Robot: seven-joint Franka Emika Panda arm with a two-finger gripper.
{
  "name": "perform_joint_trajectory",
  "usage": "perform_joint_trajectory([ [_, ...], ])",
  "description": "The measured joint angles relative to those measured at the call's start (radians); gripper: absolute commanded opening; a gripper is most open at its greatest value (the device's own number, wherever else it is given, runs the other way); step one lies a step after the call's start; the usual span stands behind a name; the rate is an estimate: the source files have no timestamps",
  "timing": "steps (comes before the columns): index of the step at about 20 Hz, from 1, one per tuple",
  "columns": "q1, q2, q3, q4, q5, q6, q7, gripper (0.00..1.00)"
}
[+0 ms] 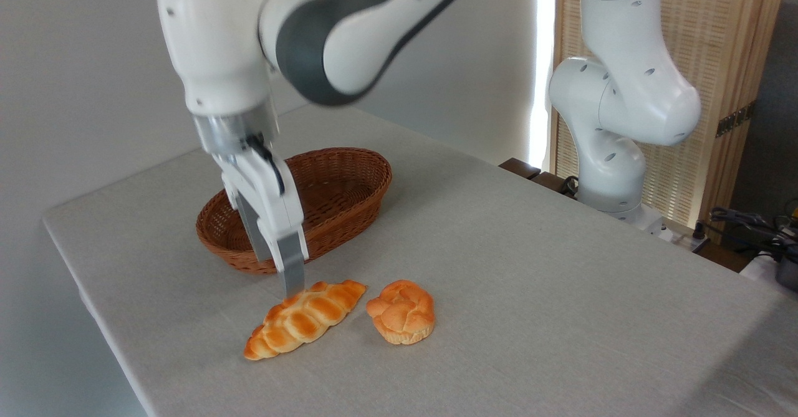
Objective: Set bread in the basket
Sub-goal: 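Move the gripper down onto the braided bread roll, then close the gripper on the middle of the braided roll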
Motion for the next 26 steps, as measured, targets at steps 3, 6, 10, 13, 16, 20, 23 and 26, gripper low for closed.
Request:
perform_joint_trajectory([
  [3, 0.001, 0.003, -0.001, -0.063, 0.000, 0.062, 0.000, 1.00],
  [6, 0.003, 0.010, -0.001, -0.102, 0.000, 0.123, 0.000, 1.00],
  [10, 0.004, 0.011, -0.001, -0.110, 0.000, 0.134, 0.000, 1.00],
  [13, 0.005, 0.011, -0.001, -0.110, 0.001, 0.135, 0.002, 1.00],
  [16, 0.008, 0.010, 0.001, -0.108, 0.009, 0.136, 0.005, 1.00],
  [20, 0.014, 0.006, 0.002, -0.106, 0.034, 0.137, 0.007, 1.00],
  [23, 0.015, 0.006, 0.002, -0.106, 0.042, 0.137, 0.007, 1.00],
  [26, 0.015, 0.007, 0.002, -0.112, 0.043, 0.137, 0.008, 1.00],
])
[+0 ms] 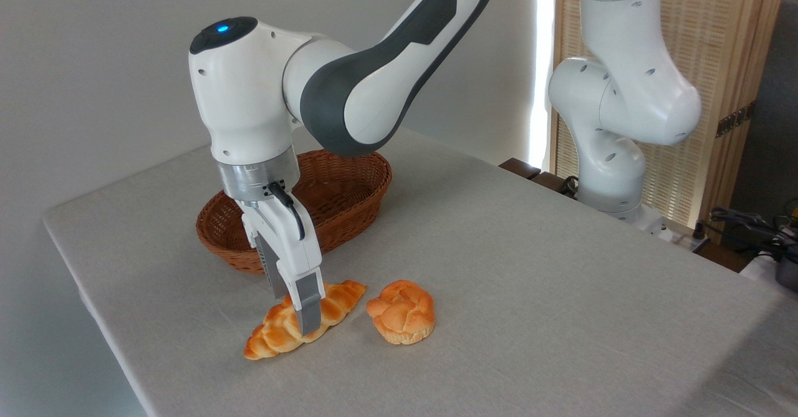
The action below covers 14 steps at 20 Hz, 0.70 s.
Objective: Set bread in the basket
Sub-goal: 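Close the gripper on the middle of the braided roll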
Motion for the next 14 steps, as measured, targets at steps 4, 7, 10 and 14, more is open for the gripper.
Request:
perform_joint_trajectory([
  [4, 0.000, 0.008, 0.000, -0.003, 0.000, 0.000, 0.000, 1.00],
  [7, -0.001, 0.011, 0.000, -0.004, 0.000, 0.000, 0.000, 1.00],
  [10, -0.001, 0.016, 0.000, -0.009, 0.000, 0.000, 0.000, 0.63],
  [14, -0.004, 0.030, -0.002, -0.009, 0.000, 0.001, 0.000, 0.20],
])
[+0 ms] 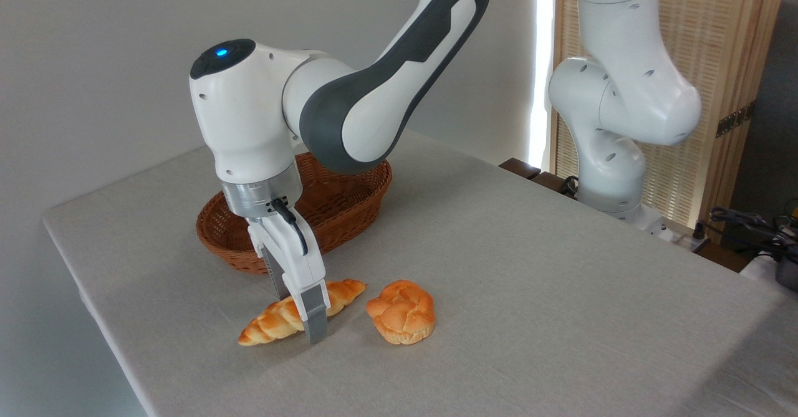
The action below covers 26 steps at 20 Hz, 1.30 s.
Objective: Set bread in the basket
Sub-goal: 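Close the gripper on the middle of the braided roll, then lift the braided roll and carry it over the basket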
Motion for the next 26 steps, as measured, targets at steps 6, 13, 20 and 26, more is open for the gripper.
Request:
perform_joint_trajectory([
  [6, -0.003, 0.001, -0.001, 0.000, 0.000, 0.000, 0.005, 0.20],
  [13, -0.005, 0.001, -0.004, 0.002, 0.018, 0.000, 0.008, 0.15],
  [20, 0.006, 0.000, 0.032, 0.114, -0.002, -0.051, 0.007, 0.12],
  [26, 0.005, -0.057, 0.004, 0.221, -0.038, -0.261, 0.007, 0.15],
])
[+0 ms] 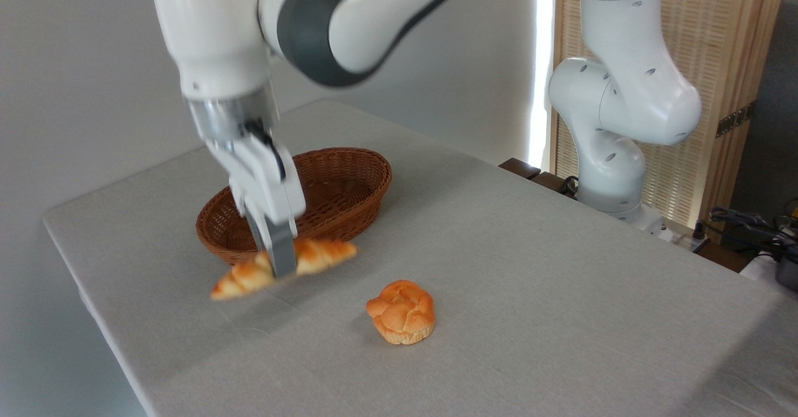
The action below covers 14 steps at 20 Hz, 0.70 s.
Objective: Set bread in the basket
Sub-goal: 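Lift the braided roll and carry it over the basket, then lower the roll into the basket and open the gripper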
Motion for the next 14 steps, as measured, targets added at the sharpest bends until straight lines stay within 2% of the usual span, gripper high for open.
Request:
perform_joint_trajectory([
  [2, -0.003, -0.039, -0.040, 0.001, -0.055, -0.060, -0.011, 0.16],
  [3, -0.004, -0.052, -0.058, 0.000, -0.089, -0.079, -0.025, 0.22],
  [4, -0.005, -0.060, -0.074, -0.003, -0.123, -0.089, -0.048, 0.22],
  [5, -0.005, -0.062, -0.092, -0.008, -0.150, -0.092, -0.069, 0.27],
  [6, -0.006, -0.061, -0.110, -0.016, -0.169, -0.092, -0.089, 0.36],
  [7, -0.007, -0.057, -0.129, -0.028, -0.182, -0.092, -0.104, 0.39],
  [9, -0.012, -0.047, -0.157, -0.063, -0.195, -0.091, -0.125, 0.87],
  [12, -0.026, -0.024, -0.168, -0.108, -0.203, -0.056, -0.138, 1.00],
  [14, -0.034, -0.011, -0.174, -0.128, -0.220, 0.004, -0.171, 1.00],
])
